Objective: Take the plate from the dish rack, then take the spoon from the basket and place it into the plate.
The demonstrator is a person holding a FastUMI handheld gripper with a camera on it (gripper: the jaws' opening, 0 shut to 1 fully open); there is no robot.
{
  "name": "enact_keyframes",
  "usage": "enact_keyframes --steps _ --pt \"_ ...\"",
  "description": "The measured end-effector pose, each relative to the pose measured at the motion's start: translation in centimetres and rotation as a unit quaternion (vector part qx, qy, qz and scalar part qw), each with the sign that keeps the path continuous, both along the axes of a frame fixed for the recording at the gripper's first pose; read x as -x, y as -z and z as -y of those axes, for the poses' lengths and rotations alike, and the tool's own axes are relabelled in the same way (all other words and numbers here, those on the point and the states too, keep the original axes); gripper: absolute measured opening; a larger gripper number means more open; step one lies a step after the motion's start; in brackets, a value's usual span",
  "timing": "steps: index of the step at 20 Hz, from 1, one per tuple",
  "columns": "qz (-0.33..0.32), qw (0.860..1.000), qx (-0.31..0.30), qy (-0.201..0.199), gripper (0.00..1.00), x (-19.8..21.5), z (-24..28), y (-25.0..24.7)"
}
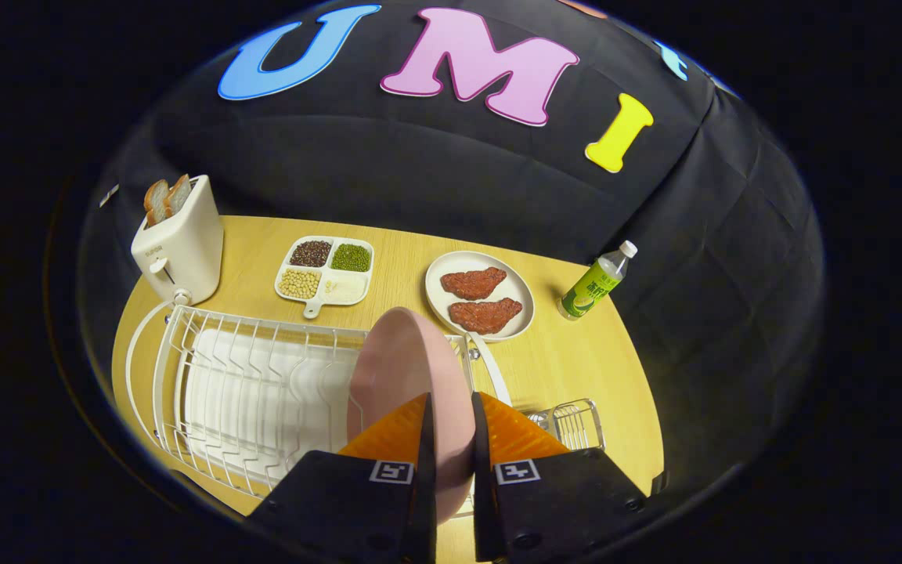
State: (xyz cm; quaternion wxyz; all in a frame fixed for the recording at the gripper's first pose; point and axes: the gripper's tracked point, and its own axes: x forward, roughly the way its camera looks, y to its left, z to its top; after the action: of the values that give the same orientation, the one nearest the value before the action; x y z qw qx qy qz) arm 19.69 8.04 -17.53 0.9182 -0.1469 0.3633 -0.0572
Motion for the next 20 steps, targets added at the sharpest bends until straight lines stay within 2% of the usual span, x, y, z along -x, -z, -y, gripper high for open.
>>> enact_keyframes --steps 2,5,7,11,14,20 --pt "0.020 0.999 0.036 -0.025 0.23 -0.7 -0.7 -1.3" --pt "0.068 0.989 0.107 -0.080 0.23 -1.8 -2.3 -4.4" --pt "0.082 0.987 0.102 -0.093 0.23 -1.7 -3.5 -5.6" --pt "0.079 0.992 0.035 -0.097 0.23 0.2 -3.6 -7.3" --pt "0.064 0.992 -0.044 -0.098 0.23 3.1 -3.3 -8.2" --pt "0.017 0.978 -0.174 -0.111 0.22 10.6 -1.9 -7.2"
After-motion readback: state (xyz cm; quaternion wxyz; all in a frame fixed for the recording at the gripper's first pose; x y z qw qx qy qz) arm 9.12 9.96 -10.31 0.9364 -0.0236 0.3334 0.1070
